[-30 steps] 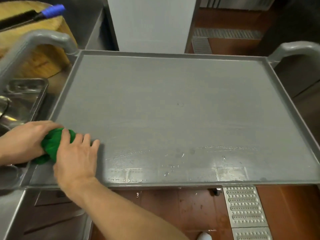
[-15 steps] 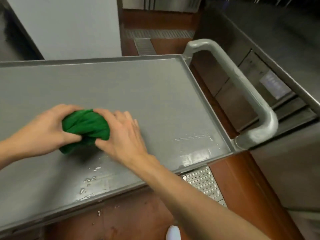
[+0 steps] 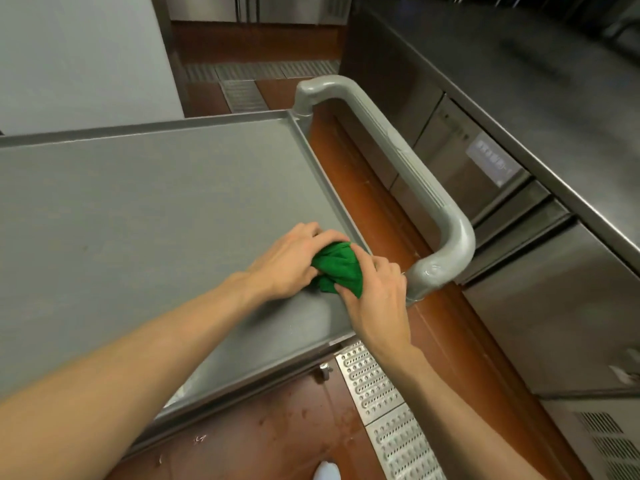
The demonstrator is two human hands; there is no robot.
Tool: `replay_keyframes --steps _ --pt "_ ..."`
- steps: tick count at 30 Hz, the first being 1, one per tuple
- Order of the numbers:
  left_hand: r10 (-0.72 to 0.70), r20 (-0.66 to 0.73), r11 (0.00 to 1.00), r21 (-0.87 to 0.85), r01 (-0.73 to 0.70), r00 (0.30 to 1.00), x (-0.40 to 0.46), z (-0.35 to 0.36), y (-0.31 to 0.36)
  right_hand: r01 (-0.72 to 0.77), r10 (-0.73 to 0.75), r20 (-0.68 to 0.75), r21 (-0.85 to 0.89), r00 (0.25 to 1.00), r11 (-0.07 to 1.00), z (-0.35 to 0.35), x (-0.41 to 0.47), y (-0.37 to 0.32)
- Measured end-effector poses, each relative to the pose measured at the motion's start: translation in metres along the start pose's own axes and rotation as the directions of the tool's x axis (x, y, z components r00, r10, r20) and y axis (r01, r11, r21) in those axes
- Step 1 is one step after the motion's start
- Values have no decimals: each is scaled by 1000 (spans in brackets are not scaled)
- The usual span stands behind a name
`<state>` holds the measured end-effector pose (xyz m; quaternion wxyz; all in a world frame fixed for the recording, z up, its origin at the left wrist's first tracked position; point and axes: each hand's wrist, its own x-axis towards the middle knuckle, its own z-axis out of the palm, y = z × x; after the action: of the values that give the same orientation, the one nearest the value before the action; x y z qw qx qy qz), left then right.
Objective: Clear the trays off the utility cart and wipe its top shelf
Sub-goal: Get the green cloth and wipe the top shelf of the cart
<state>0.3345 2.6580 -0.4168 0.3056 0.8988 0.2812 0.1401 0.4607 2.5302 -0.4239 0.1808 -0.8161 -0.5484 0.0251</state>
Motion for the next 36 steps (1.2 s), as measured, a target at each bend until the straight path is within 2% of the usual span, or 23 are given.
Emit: replay_keyframes --steps 4,9,15,22,27,31,36 --pt "-1 -11 998 60 2 1000 4 10 -8 -38 34 -68 -65 997 997 13 -5 -6" --pt "0 40 993 114 -5 999 -2 1 -13 -163 154 -80 -112 985 980 24 -8 -29" --pt "22 45 981 190 -31 999 -38 -29 -40 -156 155 -22 -70 988 985 35 -27 -80" --pt "-40 92 988 151 26 995 -130 -87 -100 -15 20 65 -68 998 998 52 -62 -177" --pt "-111 88 981 166 95 990 -213 -137 -139 126 -124 153 -2 980 992 71 -92 -255" --pt "-207 44 966 168 197 977 -284 -163 -156 227 -230 186 39 955 973 83 -120 -309" --pt "-366 -35 919 145 367 930 -370 -184 -163 346 -357 220 88 908 934 95 -157 -366"
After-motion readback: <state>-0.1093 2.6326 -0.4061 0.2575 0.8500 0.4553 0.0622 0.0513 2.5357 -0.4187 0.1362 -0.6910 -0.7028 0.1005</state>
